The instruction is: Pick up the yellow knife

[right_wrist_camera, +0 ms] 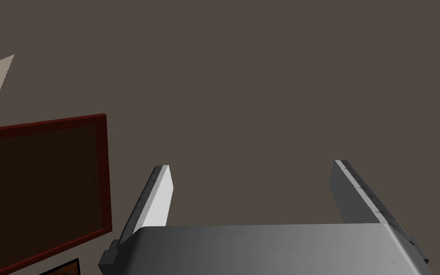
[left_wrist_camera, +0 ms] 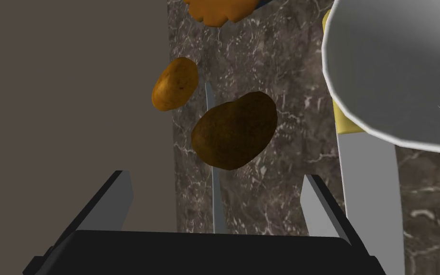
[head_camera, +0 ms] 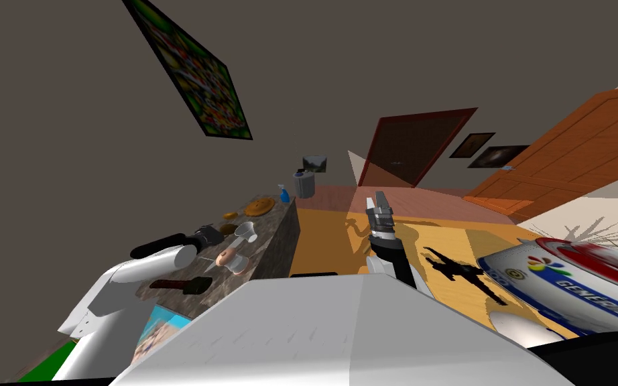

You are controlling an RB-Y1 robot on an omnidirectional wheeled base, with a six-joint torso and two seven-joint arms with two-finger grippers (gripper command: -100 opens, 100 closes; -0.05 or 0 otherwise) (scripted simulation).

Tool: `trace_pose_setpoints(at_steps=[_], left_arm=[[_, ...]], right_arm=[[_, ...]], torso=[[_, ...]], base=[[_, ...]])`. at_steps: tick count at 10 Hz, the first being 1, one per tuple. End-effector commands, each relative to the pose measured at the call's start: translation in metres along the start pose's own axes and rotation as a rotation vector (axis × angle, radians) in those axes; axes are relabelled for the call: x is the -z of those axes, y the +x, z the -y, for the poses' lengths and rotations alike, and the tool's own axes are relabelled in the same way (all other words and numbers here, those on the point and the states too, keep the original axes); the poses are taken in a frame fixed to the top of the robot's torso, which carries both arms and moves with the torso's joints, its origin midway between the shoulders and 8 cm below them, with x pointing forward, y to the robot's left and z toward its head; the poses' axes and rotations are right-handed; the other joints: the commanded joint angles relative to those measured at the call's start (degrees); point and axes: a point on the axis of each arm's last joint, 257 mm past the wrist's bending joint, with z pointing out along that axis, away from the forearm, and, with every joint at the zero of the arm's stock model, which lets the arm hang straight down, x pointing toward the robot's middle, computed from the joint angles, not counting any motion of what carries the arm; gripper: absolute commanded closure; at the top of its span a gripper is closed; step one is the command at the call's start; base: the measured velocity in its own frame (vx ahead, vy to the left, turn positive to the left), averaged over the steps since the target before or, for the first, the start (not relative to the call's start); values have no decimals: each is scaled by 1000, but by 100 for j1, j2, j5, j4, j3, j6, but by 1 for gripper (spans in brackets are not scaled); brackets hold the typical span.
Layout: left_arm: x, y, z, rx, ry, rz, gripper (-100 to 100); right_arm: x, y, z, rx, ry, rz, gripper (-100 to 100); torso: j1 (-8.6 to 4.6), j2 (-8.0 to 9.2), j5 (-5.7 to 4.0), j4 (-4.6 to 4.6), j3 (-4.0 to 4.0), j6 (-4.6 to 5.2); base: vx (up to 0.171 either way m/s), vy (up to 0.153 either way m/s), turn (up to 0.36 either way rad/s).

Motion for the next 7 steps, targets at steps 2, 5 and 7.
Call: trace_pose_setpoints(at_steps=[2,5,7], left_arm=[[-1,-20,-19,51,-88,53,-100],[-1,-44,-42,133,-190,116,-100],[2,-58,-58,171,-255,160,-100]], right_arm=[[0,0,0,0,0,0,0],[0,0,0,0,0,0,0],[0,0,0,0,0,0,0]], torso=[[1,0,0,0,0,0],[0,-2,0,0,-1,0],[0,-3,0,-1,-2,0]], base=[[7,6,-22],[9,5,-25],[11,6,-18]])
